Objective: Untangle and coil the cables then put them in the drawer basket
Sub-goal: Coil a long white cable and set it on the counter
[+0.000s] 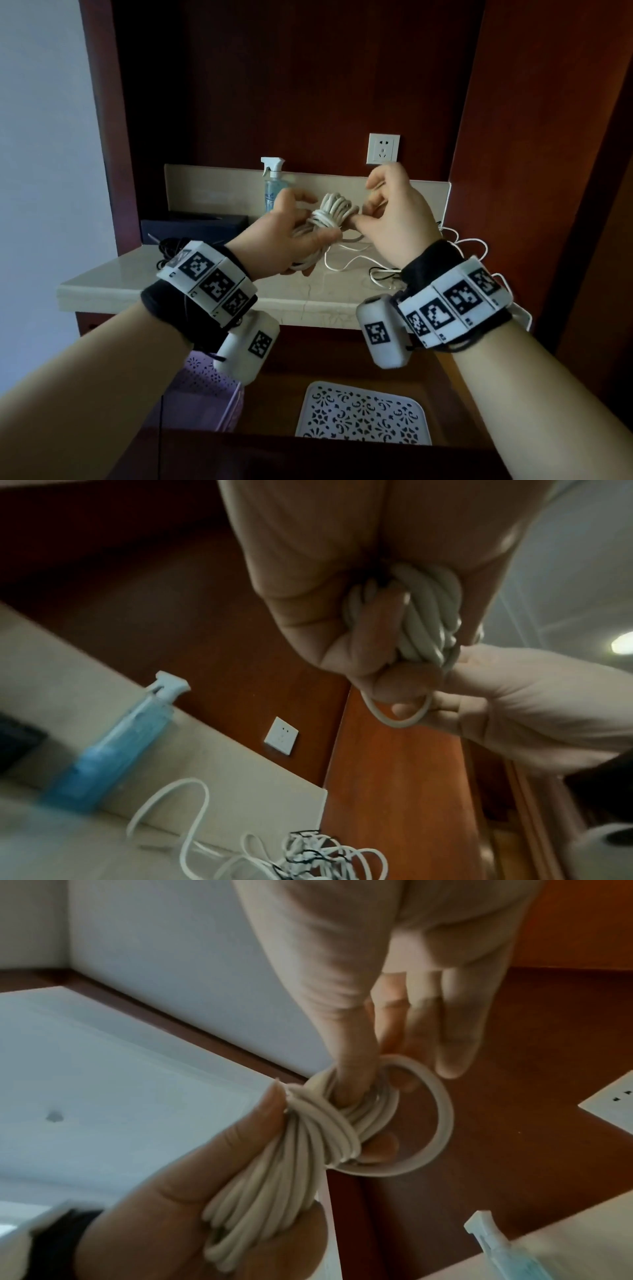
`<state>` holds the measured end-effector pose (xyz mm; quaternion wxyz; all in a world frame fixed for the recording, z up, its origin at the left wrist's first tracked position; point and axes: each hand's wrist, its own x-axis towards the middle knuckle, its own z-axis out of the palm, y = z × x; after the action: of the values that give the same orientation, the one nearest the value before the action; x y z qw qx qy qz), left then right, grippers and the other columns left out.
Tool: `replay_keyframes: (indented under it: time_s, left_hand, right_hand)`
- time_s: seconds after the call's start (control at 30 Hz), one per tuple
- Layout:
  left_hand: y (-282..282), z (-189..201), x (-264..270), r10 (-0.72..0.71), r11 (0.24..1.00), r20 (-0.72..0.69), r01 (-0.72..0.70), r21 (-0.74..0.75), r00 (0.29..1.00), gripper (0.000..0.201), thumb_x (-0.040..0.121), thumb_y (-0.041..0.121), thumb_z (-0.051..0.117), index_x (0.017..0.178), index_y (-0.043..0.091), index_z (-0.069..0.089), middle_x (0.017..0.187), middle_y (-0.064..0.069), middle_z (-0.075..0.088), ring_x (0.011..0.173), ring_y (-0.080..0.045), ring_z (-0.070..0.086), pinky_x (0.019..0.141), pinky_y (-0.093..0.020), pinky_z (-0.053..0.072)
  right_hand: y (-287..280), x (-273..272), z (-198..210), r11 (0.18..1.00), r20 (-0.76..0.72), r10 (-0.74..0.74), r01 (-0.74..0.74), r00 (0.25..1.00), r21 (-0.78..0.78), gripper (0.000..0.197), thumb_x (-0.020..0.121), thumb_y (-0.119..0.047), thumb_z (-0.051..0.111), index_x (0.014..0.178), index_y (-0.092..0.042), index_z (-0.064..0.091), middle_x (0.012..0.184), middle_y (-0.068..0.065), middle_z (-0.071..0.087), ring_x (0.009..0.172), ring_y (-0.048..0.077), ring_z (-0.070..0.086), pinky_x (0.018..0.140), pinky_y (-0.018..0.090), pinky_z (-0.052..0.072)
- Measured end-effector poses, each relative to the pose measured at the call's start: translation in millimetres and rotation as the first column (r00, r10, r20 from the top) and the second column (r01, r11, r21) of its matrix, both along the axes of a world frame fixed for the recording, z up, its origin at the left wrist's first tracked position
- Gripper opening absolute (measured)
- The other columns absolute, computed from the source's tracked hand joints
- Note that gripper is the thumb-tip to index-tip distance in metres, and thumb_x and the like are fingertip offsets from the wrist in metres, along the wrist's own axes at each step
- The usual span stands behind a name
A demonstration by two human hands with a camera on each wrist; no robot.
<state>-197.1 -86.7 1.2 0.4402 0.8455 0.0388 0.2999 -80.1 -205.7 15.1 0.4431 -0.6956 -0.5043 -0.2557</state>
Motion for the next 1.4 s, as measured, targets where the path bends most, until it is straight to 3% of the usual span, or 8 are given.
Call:
replay_keyframes:
  time_s: [0.2, 0.4, 0.57, 0.7, 0.9, 1.1, 1.27, 1.4]
  left_hand:
    - [9, 0, -3, 0.16, 0.964, -0.064, -0.142, 0.226, 0.985, 0.057, 0.072, 0.039, 0.074, 0.109, 0.021, 0.036, 0.094, 0.004, 0.066, 0.057, -0.008, 0.064, 0.057, -0.024, 0.055]
    - [7, -5, -4, 0.191, 0.953, -0.035, -0.177, 0.246, 0.981, 0.059, 0.066, 0.044, 0.075, 0.107, 0.021, 0.04, 0.091, 0.01, 0.065, 0.054, -0.005, 0.062, 0.055, -0.019, 0.052]
    - [8, -4, -5, 0.216, 0.944, -0.025, -0.202, 0.262, 0.976, 0.051, 0.071, 0.045, 0.072, 0.108, 0.025, 0.044, 0.08, 0.013, 0.064, 0.053, -0.002, 0.061, 0.052, -0.014, 0.046]
    - [4, 1, -6, 0.281, 0.868, -0.039, -0.236, 0.438, 0.959, 0.052, 0.072, 0.048, 0.072, 0.107, 0.026, 0.041, 0.107, 0.015, 0.059, 0.054, -0.003, 0.058, 0.063, -0.019, 0.051]
    - [3, 3, -6, 0.364, 0.781, -0.052, -0.274, 0.561, 0.93, 0.062, 0.068, 0.051, 0.075, 0.107, 0.019, 0.039, 0.107, 0.003, 0.066, 0.088, -0.013, 0.063, 0.08, -0.036, 0.053]
    - [-1, 4, -5, 0.434, 0.725, -0.097, -0.283, 0.627, 0.896, 0.066, 0.07, 0.048, 0.075, 0.112, 0.015, 0.037, 0.105, 0.001, 0.064, 0.087, -0.017, 0.062, 0.074, -0.032, 0.051]
    - [-4, -2, -2, 0.44, 0.716, -0.16, -0.238, 0.657, 0.883, 0.067, 0.071, 0.047, 0.075, 0.114, 0.015, 0.035, 0.098, -0.001, 0.062, 0.081, -0.016, 0.059, 0.068, -0.029, 0.047]
    - [-5, -10, -2, 0.398, 0.792, -0.198, -0.227, 0.567, 0.896, 0.073, 0.07, 0.045, 0.077, 0.121, 0.015, 0.033, 0.108, 0.007, 0.057, 0.086, -0.012, 0.056, 0.071, -0.024, 0.044]
  right_hand:
    - [-7, 8, 0, 0.983, -0.198, 0.095, -0.123, 0.976, -0.135, 0.047, 0.074, -0.011, 0.075, 0.103, -0.026, 0.041, 0.098, -0.004, 0.056, 0.08, 0.012, 0.059, 0.066, 0.012, 0.04]
    - [-4, 6, -18, 0.974, -0.326, 0.143, -0.192, 0.935, -0.121, 0.06, 0.069, -0.016, 0.079, 0.108, -0.033, 0.037, 0.119, 0.001, 0.046, 0.097, 0.021, 0.061, 0.086, 0.028, 0.048]
    - [-1, 4, -21, 0.991, -0.249, 0.127, -0.109, 0.96, 0.083, 0.056, 0.074, 0.0, 0.071, 0.103, -0.027, 0.032, 0.114, 0.003, 0.037, 0.079, 0.027, 0.066, 0.074, 0.022, 0.048]
    - [0, 2, -22, 0.995, -0.186, 0.062, -0.047, 0.981, 0.083, 0.054, 0.075, 0.005, 0.067, 0.102, -0.027, 0.033, 0.108, 0.002, 0.036, 0.08, 0.028, 0.06, 0.072, 0.025, 0.046]
    - [-3, 1, -13, 0.973, -0.132, 0.104, -0.128, 0.986, -0.19, 0.04, 0.078, 0.002, 0.065, 0.111, -0.021, 0.062, 0.103, -0.005, 0.056, 0.09, 0.013, 0.057, 0.081, 0.017, 0.042]
    - [-4, 0, -3, 0.915, -0.522, 0.218, -0.358, 0.824, -0.183, 0.009, 0.089, -0.022, 0.057, 0.091, -0.021, 0.066, 0.094, 0.004, 0.069, 0.092, 0.023, 0.066, 0.091, 0.039, 0.052]
    - [4, 6, -3, 0.906, -0.487, 0.103, -0.283, 0.867, -0.314, 0.017, 0.086, -0.026, 0.063, 0.097, -0.013, 0.066, 0.082, -0.003, 0.064, 0.079, 0.014, 0.06, 0.071, 0.016, 0.047]
    - [6, 6, -4, 0.901, -0.375, 0.097, -0.242, 0.922, -0.361, 0.006, 0.084, -0.021, 0.066, 0.085, -0.016, 0.064, 0.077, -0.005, 0.062, 0.083, 0.015, 0.058, 0.082, 0.026, 0.046]
